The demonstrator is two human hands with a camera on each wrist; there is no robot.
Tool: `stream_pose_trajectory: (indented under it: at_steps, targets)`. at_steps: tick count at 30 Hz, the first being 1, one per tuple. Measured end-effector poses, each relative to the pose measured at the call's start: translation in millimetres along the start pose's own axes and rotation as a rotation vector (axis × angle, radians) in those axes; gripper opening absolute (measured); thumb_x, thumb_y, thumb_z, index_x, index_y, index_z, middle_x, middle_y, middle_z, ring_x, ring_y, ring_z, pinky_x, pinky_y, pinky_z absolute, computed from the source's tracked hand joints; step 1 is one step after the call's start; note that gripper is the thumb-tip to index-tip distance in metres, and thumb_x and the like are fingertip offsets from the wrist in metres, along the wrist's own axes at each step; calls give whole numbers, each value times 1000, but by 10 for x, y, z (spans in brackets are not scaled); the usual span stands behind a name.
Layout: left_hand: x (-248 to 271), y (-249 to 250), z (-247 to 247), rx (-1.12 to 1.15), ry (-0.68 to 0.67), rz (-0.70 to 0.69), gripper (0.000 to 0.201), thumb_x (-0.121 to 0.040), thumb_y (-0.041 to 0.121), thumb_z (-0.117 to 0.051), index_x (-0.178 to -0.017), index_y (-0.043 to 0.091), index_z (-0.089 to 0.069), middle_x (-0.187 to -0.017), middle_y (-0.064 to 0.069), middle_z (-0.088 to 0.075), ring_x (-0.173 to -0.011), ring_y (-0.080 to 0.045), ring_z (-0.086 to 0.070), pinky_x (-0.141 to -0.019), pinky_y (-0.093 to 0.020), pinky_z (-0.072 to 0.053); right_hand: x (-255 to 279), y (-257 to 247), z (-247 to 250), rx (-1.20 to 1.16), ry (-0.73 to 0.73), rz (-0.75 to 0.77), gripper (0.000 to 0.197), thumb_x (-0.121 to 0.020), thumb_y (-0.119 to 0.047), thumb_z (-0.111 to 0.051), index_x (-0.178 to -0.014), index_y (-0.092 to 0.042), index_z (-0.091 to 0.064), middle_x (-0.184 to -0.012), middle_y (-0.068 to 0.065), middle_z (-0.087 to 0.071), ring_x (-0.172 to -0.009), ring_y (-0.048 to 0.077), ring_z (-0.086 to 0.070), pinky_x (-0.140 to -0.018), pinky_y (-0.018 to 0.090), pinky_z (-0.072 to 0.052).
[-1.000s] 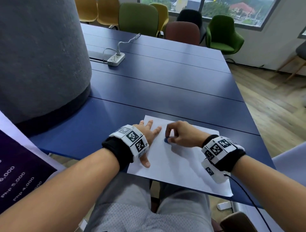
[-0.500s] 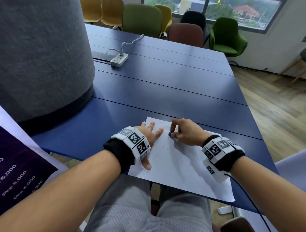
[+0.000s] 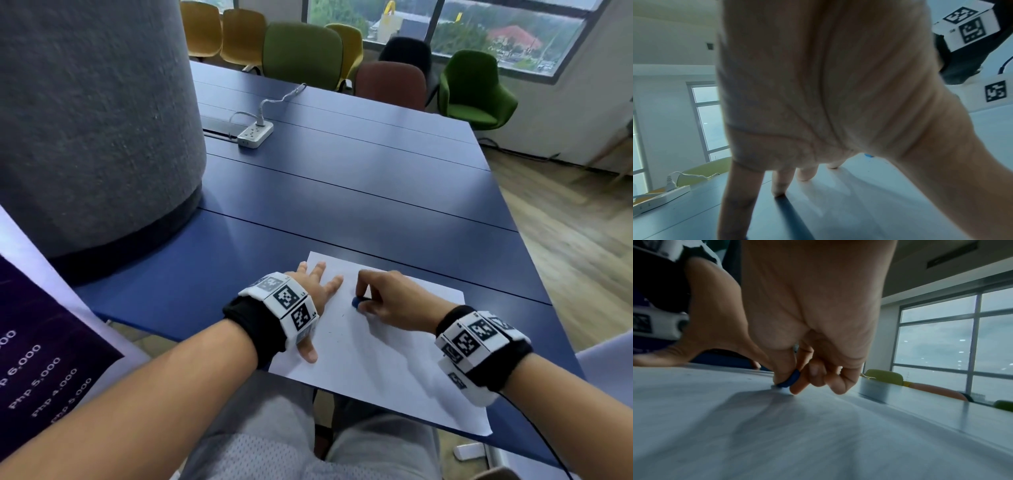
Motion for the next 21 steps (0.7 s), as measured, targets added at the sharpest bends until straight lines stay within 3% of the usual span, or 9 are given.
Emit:
stream_pose_trajectory:
  at_steps: [2, 4, 8, 14, 18, 21]
  targets:
    - [5, 2, 6, 0, -13, 1, 148, -54, 55, -89, -153, 30, 18, -162, -9, 16, -150, -36, 5, -113, -54, -30, -51, 108, 79, 13, 31, -59, 12, -85, -27, -66, -93, -21, -59, -77, -8, -57, -71, 15, -53, -65, 28, -44]
    - [5, 7, 5, 4, -19, 1, 148, -54, 55, -89, -153, 30, 19, -162, -8, 18, -150, -35, 6, -113, -54, -30, -90, 232, 132, -7, 76, -118, 14, -85, -24, -66, -97, -16, -64, -85, -4, -58, -80, 18, -55, -71, 27, -43]
    - [2, 13, -3, -12, -14, 13, 148, -55, 54, -89, -153, 29, 18, -162, -9, 17, -149, -36, 6, -112, -54, -31, -2, 95, 23, -3, 26, -29, 4, -84, -20, -67, -87, -17, -67, -78, -10, -58, -68, 8, -53, -60, 16, -36]
    - [17, 12, 17, 11, -37, 1, 147, -56, 53, -89, -153, 30, 20, -162, -8, 20, -149, -35, 8, -114, -54, -29, -70, 115, 117, 37, 79, -25, 13, -85, -28, -68, -83, -15, -68, -81, -5, -60, -72, 15, -56, -68, 32, -50]
    - [15, 9, 8, -4, -25, 13, 148, -55, 53, -89, -153, 30, 19, -162, -10, 19, -149, -36, 7, -113, -55, -29, 3, -25, 41, 80, -33, 95, 10, -84, -29, -69, -81, -20, -67, -79, -8, -62, -71, 13, -56, -66, 28, -48]
    - [29, 15, 18, -5, -27, 3, 147, -56, 53, -89, -153, 30, 19, -162, -9, 19, -149, -36, 6, -112, -55, -31, -96, 70, 147, 76, 20, 12, 10, -84, -28, -68, -81, -18, -67, -78, -7, -58, -71, 15, -55, -66, 27, -44]
Point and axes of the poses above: each hand's wrist, its own x-axis away from the middle knuckle, its own z-axis out of the back of the hand, y = z × x, the point moved 5 cm from there along -x, towards the middle knuckle
